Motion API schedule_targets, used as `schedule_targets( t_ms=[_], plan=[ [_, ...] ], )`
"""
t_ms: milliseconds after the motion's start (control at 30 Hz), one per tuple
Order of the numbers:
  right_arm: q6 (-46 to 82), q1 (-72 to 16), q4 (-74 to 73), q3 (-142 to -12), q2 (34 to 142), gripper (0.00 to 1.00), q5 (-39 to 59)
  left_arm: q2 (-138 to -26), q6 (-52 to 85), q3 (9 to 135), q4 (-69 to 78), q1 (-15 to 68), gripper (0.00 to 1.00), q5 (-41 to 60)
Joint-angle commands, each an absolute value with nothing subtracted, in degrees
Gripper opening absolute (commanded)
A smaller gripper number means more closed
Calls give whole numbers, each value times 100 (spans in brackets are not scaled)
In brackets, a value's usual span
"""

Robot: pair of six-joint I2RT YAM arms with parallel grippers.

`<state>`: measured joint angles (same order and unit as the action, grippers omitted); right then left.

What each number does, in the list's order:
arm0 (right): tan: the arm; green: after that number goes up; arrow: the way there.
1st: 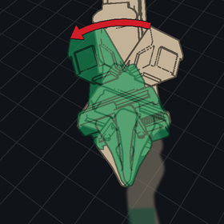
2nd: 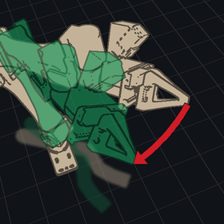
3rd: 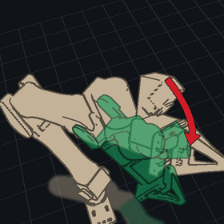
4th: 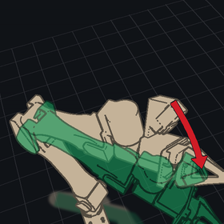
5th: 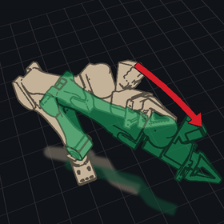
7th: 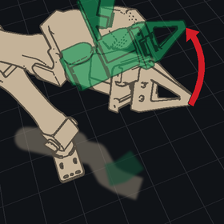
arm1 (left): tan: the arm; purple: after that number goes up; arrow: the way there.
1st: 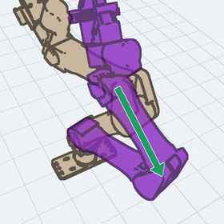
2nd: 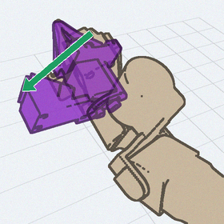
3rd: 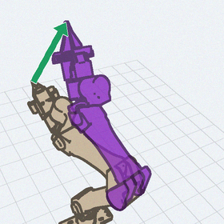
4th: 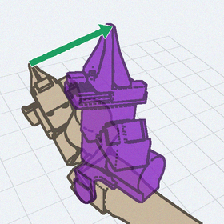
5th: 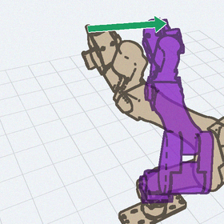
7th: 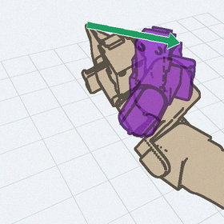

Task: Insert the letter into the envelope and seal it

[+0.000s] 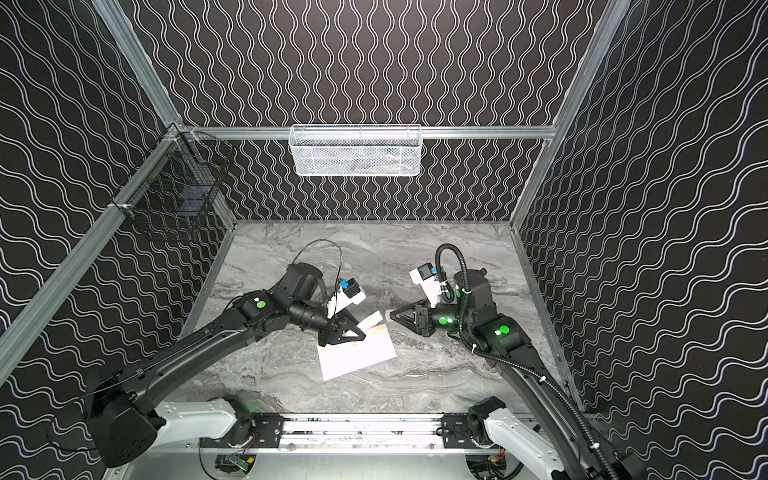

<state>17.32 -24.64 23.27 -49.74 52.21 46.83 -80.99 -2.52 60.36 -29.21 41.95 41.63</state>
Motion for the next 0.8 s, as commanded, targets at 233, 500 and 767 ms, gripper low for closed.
schedule_targets(
  t_ms=[233,500,767],
  plan=[
    [1795,-2470,1852,-4975,5284,15,5365,-8035,-349,6052,-2720,4193,0,4455],
    [1759,-2577,1863,-4986,5417,14,5438,-7905,-334,6025,-2682,4244,0,4517],
    [1764,-2856,1791,-5057,5528,14,5533,-7844,-358,5994,-2641,4332,0,4581]
  ],
)
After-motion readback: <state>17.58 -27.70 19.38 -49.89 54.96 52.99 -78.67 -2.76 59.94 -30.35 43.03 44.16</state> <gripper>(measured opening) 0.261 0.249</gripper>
